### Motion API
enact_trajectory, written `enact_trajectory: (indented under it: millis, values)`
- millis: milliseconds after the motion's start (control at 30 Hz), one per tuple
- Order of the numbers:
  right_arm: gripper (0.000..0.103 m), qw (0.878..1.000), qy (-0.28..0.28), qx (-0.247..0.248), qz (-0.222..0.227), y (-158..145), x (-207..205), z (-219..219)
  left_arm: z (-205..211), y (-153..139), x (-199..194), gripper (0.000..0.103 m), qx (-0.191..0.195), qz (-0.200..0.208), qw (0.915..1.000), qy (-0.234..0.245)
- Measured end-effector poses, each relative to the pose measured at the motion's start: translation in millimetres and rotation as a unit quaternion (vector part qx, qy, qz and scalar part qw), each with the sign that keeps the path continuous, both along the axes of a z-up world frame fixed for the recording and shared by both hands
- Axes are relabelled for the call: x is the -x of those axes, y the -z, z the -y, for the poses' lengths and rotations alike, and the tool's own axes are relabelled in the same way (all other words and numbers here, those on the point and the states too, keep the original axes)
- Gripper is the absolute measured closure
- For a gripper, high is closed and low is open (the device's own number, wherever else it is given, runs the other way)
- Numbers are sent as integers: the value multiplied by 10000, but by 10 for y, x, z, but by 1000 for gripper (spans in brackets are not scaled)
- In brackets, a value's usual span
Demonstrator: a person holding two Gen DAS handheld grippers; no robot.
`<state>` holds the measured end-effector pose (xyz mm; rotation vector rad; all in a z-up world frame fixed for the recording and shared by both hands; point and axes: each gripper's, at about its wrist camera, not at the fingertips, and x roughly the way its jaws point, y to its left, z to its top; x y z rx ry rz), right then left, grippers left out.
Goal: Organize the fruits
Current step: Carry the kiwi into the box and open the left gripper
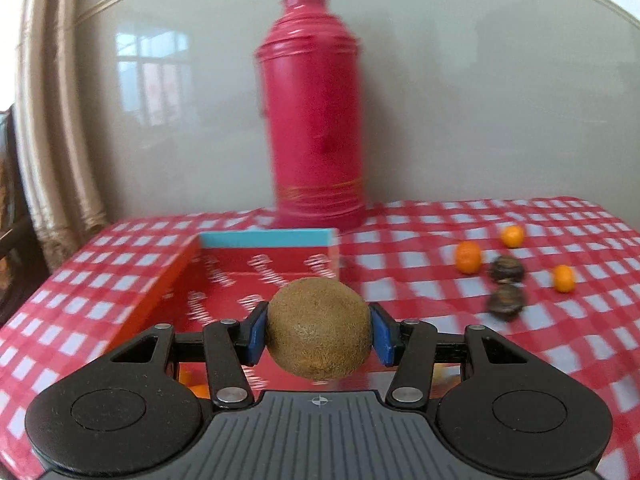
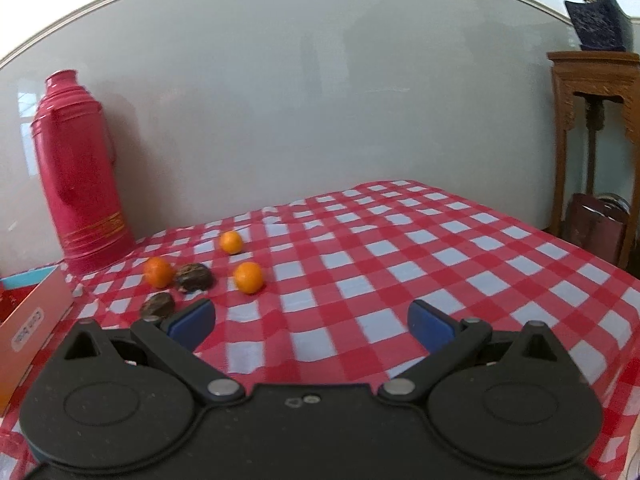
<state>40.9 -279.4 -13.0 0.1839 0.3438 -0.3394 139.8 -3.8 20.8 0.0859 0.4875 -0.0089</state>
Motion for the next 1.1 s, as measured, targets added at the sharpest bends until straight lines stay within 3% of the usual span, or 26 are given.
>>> enact_trajectory:
  millis: [333, 567, 800, 933, 1000, 1100]
  values:
    - [6, 9991, -384, 139, -65, 3, -117, -268, -587, 284, -379, 51, 128, -546, 9955, -769]
    - [6, 9982, -573, 162, -102, 17, -194, -416, -687, 364, -548, 51, 151, -714, 9937, -849]
    - [6, 9971, -736, 162, -128, 20, -246, -514, -779, 347, -726, 50, 423, -1009, 9885, -1043]
    - [6, 9967, -790, 154, -131, 21, -259, -543, -887, 324, -774, 41, 756, -1119, 9842, -1144]
    - [6, 9965, -814, 151, -136, 20, -260, -546, -910, 269, -754, 25, 733, -1012, 9839, -1275]
    - [6, 9965, -820, 131, -104, 13, -252, -536, -965, 166, -689, 25, 835, -830, 9855, -1224]
